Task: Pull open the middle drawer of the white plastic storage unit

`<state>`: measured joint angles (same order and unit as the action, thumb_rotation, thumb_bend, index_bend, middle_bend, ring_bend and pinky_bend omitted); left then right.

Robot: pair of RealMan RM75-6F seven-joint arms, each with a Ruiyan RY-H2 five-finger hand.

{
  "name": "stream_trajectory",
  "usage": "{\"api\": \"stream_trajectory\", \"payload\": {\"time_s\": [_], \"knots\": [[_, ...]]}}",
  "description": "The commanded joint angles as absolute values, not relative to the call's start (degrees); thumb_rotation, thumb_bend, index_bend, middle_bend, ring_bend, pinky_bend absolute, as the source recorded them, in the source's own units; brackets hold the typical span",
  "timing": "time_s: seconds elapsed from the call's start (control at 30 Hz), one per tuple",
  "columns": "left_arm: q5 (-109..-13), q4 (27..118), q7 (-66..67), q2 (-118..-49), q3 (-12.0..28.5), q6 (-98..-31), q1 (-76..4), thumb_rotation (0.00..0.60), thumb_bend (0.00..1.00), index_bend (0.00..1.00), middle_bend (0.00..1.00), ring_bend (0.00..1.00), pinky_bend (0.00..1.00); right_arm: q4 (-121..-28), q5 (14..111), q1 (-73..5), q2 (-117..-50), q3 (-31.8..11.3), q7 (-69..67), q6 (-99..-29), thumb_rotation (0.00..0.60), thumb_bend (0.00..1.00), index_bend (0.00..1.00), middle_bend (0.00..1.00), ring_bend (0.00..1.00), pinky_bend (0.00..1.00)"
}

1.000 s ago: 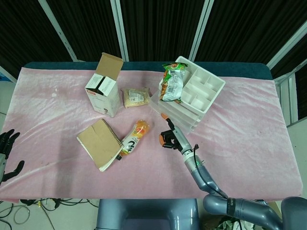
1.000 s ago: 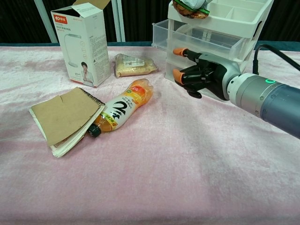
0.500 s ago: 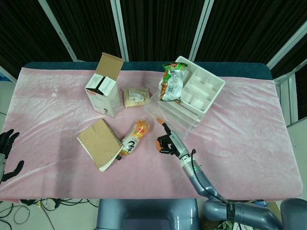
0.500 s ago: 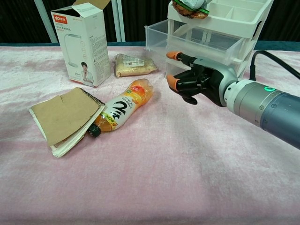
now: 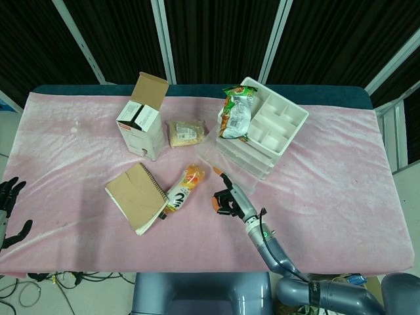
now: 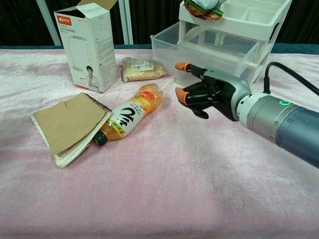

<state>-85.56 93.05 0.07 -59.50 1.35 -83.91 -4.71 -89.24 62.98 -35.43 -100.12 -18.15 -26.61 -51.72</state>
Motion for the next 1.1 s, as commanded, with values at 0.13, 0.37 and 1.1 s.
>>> {"api": "stream_trajectory", "payload": {"time_s": [0.13, 0.37, 1.1], "knots": [[-85.55, 93.08, 0.17, -59.52, 1.37, -83.91, -4.72, 0.600, 0.36, 0.07, 0.02, 0.00, 0.00, -89.27, 62.00, -34.86, -100.31, -17.55, -25.68, -51.82, 0.600, 0.53, 0.00, 0.79, 0.84, 0.87], [-85.57, 93.07, 0.29, -59.55, 1.36, -84.02, -4.65, 0.600, 0.36, 0.07, 0.02, 0.00, 0.00, -89.66, 61.90, -33.95, -100.41, -16.20, -25.41, -51.37, 0.600, 0.53, 0.00, 0.79, 0.84, 0.87], [-85.51, 93.20, 0.73, -59.57, 1.35, -84.04, -4.57, 0.600, 0.36, 0.07, 0.02, 0.00, 0.00, -93.40, 73.06, -24.59, -83.25, -6.74, -39.40, -48.22, 0.600, 0.53, 0.02, 0.75, 0.80, 0.86]]}}
